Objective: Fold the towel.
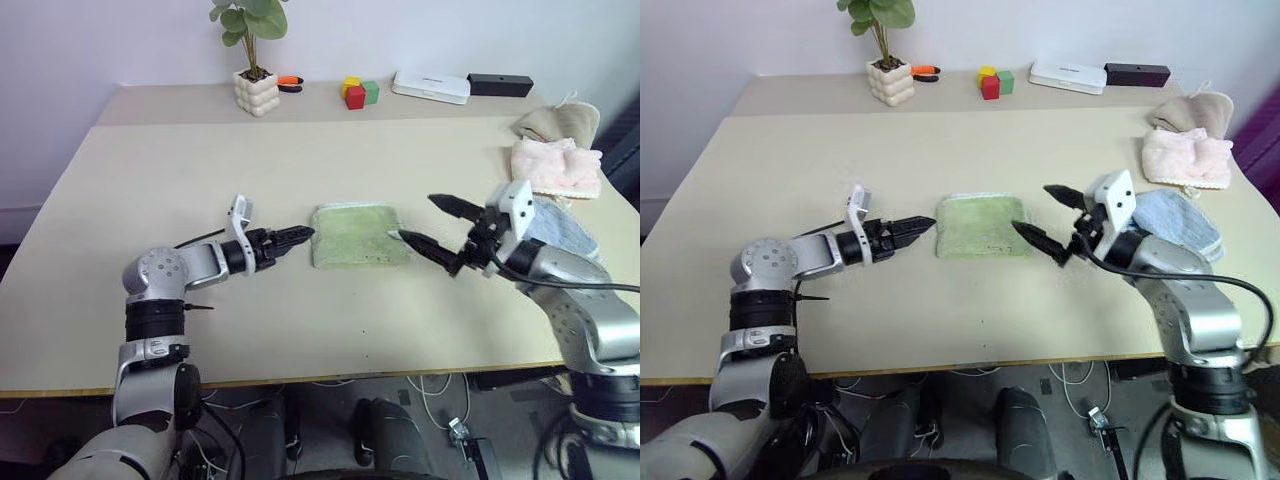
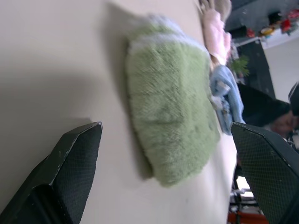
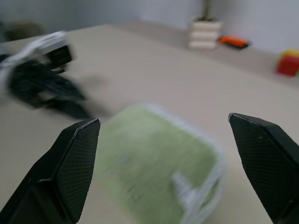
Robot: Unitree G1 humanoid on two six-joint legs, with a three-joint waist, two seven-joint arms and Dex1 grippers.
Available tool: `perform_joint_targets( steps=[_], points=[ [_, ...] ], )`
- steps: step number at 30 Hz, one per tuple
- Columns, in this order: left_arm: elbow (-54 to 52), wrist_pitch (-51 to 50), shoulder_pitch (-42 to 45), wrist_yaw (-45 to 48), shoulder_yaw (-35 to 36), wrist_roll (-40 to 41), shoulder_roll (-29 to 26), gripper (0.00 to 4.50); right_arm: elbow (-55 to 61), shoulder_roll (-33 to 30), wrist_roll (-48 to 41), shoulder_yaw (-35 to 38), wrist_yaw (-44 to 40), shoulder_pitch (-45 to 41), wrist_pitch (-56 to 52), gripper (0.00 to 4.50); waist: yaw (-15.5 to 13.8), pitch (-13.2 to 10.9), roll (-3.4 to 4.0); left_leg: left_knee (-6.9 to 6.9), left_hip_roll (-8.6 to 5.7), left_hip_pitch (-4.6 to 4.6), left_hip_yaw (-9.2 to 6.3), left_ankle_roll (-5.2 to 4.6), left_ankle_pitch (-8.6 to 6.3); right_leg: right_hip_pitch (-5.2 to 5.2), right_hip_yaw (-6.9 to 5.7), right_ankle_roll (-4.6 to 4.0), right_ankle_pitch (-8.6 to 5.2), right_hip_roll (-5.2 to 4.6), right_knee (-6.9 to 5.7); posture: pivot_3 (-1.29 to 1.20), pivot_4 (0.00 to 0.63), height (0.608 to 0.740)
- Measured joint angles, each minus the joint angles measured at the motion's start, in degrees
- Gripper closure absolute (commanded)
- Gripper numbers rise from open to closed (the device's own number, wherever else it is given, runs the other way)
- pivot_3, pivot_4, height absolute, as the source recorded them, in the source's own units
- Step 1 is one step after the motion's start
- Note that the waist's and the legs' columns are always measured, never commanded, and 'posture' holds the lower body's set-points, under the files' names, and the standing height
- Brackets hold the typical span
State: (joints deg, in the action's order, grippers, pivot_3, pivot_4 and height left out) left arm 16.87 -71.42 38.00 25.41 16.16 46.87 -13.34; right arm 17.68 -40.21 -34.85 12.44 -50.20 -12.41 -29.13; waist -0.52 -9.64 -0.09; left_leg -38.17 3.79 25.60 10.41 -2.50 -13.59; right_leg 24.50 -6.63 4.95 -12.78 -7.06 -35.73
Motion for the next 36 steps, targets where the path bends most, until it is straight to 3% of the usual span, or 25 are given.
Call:
perform_joint_targets(
  steps=[4, 14, 17, 24, 36],
  points=[
    [1.3, 2.0, 0.5, 0.8, -1.5, -1.4, 2.0, 0.00, 0.9, -4.1, -1.4, 2.6, -2.3, 2.1, -1.1, 0.02, -0.2, 0.0, 0.00, -0.01, 0.02, -0.17, -0.04, -0.03, -0.07, -0.07, -0.08, -0.07, 0.00, 0.00, 0.33, 0.00, 0.150, 0.740],
    [13.2, 7.8, 7.8, 3.7, -4.0, -6.2, 7.2, 0.00, 1.7, -4.2, -1.5, 3.7, 0.1, 2.8, -1.9, 0.02, -0.9, 0.0, -0.01, -0.03, -0.18, -0.12, -0.06, -0.23, -0.19, -0.15, -0.20, -0.07, 0.02, -0.25, 0.53, 0.00, 0.150, 0.740],
    [17.5, 9.6, 10.0, 4.4, -4.0, -7.5, 8.5, 0.86, 3.2, -5.9, -1.7, 4.6, -1.0, 5.6, -2.5, 0.00, -1.6, 0.0, -0.01, -0.06, -0.18, -0.12, -0.05, -0.25, -0.20, -0.15, -0.20, -0.07, 0.03, -0.27, 0.53, 0.00, 0.150, 0.740],
    [22.6, 10.4, 12.2, 5.7, -3.7, -8.8, 9.8, 4.38, 5.1, -6.5, -2.6, 5.6, -1.6, 7.4, -3.1, 0.00, -1.8, 0.0, -0.03, -0.06, -0.17, -0.05, -0.07, -0.28, -0.21, -0.10, -0.23, -0.05, 0.01, -0.26, 0.55, 0.00, 0.150, 0.740],
    [27.2, 17.4, 14.1, 5.4, -1.1, -9.8, 9.8, 4.45, 5.1, -6.3, -2.3, 5.5, -0.4, 7.0, -2.8, 0.00, -1.5, 0.0, -0.03, -0.06, -0.15, -0.10, -0.08, -0.27, -0.22, -0.10, -0.23, -0.07, 0.03, -0.25, 0.55, 0.00, 0.150, 0.740]
  ],
)
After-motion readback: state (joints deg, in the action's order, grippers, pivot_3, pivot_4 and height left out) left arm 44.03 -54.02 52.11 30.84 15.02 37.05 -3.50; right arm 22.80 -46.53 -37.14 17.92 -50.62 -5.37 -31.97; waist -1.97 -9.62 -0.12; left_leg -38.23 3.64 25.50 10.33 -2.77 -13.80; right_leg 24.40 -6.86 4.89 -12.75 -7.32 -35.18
